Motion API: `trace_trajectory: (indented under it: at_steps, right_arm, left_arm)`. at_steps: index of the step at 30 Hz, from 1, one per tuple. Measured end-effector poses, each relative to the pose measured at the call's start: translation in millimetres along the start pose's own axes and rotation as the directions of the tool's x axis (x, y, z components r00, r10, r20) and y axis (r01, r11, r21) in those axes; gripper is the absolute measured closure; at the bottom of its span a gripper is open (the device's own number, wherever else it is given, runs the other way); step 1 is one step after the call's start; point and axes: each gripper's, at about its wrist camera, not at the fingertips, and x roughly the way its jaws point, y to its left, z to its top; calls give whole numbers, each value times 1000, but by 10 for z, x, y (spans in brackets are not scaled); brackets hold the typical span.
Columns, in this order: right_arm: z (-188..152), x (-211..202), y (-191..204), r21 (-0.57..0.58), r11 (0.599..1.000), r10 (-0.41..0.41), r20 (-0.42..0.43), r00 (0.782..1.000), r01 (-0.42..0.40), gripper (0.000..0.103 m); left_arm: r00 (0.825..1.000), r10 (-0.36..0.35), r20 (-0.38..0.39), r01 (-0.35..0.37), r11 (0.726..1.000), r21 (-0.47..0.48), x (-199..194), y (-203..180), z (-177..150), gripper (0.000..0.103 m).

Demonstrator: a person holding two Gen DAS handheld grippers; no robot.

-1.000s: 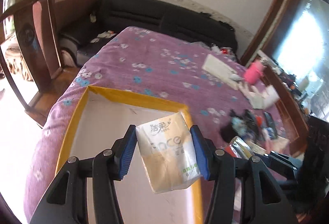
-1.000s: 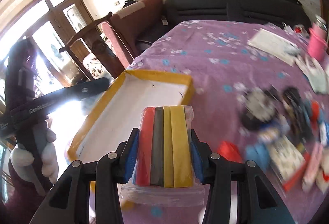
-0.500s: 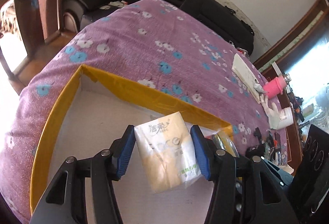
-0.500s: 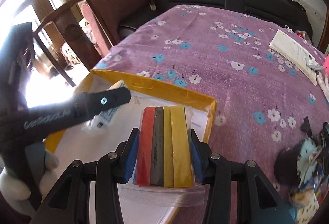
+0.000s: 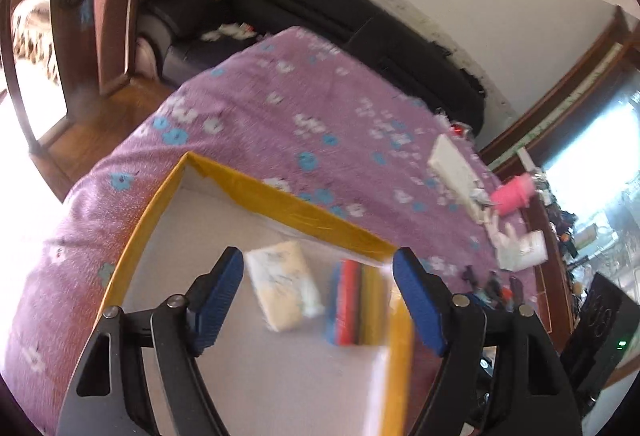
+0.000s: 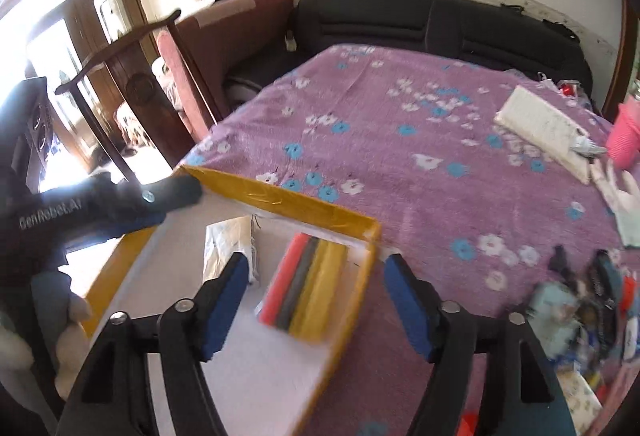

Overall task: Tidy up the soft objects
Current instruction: 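Move the left tool to the red plastic bag while the right tool reaches the white cloth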

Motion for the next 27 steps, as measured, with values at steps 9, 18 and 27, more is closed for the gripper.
trace_trajectory:
  at_steps: [9,18,27]
  right_arm:
    - [-777,-1052,-962,139,989,-65,54,996,57,21]
    - [-1713,-1490,-1741,245,961,-127,-17,992,128,21]
    - [-2023,-1370,-1663,238,971,11,-66,998,5,21]
  left_arm:
    - [995,-102,-20,104,982,159,-384,-934,-667,16]
    - [981,-41,-188,88,965,247,161,-1441,-1615,16]
    - [981,35,-191,11,972,233,577,-1621,-1649,16]
